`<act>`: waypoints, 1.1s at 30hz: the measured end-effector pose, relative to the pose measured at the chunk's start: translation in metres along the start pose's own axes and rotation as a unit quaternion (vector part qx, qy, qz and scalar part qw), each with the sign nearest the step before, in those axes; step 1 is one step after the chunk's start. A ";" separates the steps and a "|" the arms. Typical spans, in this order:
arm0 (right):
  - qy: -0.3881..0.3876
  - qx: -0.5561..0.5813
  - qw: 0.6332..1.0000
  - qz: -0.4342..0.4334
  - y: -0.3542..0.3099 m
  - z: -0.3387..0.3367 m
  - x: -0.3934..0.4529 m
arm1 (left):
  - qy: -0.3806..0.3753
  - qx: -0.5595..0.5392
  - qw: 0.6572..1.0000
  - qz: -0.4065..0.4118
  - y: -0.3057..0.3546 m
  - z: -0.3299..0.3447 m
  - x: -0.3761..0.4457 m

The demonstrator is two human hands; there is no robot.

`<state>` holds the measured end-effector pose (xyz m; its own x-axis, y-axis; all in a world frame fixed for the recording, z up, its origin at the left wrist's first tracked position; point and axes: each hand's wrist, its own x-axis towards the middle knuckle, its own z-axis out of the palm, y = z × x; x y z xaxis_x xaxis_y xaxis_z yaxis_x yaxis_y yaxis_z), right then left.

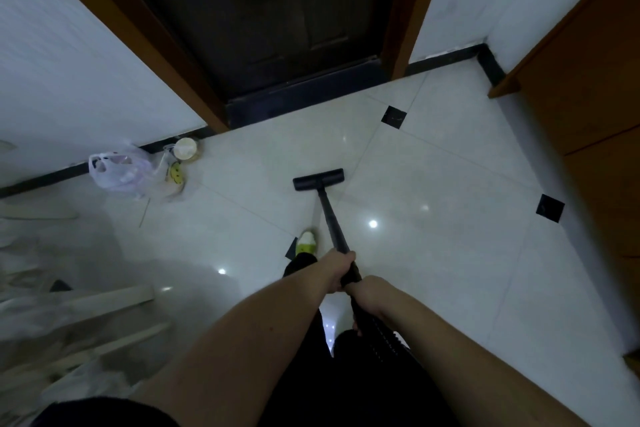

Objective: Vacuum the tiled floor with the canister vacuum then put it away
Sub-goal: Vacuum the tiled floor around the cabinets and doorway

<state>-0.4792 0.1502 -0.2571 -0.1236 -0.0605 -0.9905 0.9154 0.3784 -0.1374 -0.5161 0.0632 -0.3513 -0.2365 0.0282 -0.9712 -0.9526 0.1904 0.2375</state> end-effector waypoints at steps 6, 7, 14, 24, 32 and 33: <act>0.015 0.013 0.999 -0.029 -0.092 0.008 0.026 | 0.006 -0.001 1.000 0.009 0.073 -0.062 0.046; 0.010 0.013 0.999 -0.030 -0.105 0.008 0.029 | 0.005 0.000 1.000 0.004 0.084 -0.070 0.054; 0.003 0.011 0.999 -0.035 -0.174 0.000 0.059 | 0.010 -0.014 0.999 -0.045 0.149 -0.111 0.092; 0.030 -0.023 0.998 -0.053 -0.236 -0.001 0.086 | 0.027 0.020 0.999 0.015 0.192 -0.144 0.135; 0.029 0.014 0.999 -0.041 -0.264 -0.012 0.092 | 0.016 0.007 1.000 0.003 0.228 -0.151 0.137; 0.030 0.020 0.999 -0.041 -0.265 -0.012 0.091 | 0.009 -0.005 1.000 0.001 0.229 -0.151 0.135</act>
<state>-0.7373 0.0560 -0.3107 -0.2209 -0.0341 -0.9747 0.9153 0.3378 -0.2193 -0.7945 -0.0373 -0.4249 -0.2420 0.0107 -0.9702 -0.9538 0.1810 0.2399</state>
